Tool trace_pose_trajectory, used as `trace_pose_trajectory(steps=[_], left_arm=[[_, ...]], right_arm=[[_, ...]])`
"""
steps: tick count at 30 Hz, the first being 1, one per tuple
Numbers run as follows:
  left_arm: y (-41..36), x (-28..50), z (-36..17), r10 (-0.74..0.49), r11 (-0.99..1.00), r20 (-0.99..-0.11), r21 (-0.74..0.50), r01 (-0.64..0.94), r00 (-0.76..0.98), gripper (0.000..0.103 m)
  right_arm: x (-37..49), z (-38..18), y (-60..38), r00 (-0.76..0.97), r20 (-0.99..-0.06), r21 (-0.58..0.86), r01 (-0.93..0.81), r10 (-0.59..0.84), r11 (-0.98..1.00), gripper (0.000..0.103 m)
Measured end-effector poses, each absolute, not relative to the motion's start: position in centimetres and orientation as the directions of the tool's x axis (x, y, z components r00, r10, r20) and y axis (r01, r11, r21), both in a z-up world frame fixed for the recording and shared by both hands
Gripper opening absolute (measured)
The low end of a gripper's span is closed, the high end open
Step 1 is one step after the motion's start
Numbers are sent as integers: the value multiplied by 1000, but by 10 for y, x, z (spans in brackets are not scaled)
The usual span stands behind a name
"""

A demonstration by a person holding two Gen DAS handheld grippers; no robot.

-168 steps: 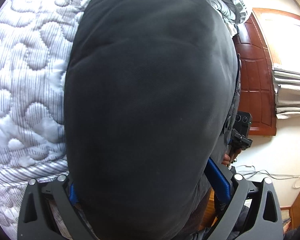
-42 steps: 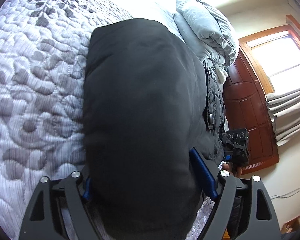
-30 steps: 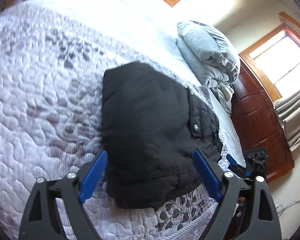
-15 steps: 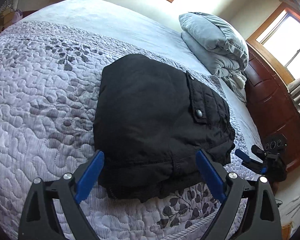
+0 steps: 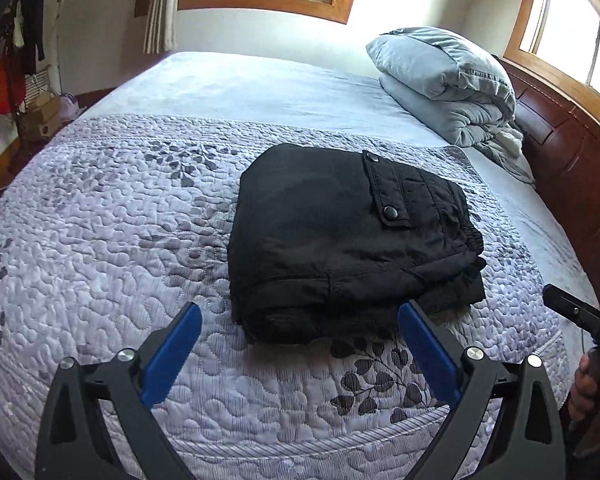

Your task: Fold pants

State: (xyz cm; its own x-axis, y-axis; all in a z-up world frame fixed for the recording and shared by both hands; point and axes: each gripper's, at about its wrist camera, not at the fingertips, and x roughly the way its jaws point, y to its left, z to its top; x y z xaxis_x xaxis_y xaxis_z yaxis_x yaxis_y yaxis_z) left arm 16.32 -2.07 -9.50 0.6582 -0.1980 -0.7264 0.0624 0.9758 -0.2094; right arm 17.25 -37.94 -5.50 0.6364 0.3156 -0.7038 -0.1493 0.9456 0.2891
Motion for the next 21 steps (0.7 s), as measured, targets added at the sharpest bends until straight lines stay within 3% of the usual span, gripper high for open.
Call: trace_pose_trajectory(steps=[11, 21], left_arm=[[-27, 128, -68, -128, 991, -699, -123, 58, 703, 99], [-30, 121, -58, -154, 987, -692, -138, 80, 706, 99]], right_arm=[[148, -41, -345, 645, -732, 183, -124, 219, 975, 92], [148, -49, -331, 617, -747, 203, -140, 246, 969, 92]])
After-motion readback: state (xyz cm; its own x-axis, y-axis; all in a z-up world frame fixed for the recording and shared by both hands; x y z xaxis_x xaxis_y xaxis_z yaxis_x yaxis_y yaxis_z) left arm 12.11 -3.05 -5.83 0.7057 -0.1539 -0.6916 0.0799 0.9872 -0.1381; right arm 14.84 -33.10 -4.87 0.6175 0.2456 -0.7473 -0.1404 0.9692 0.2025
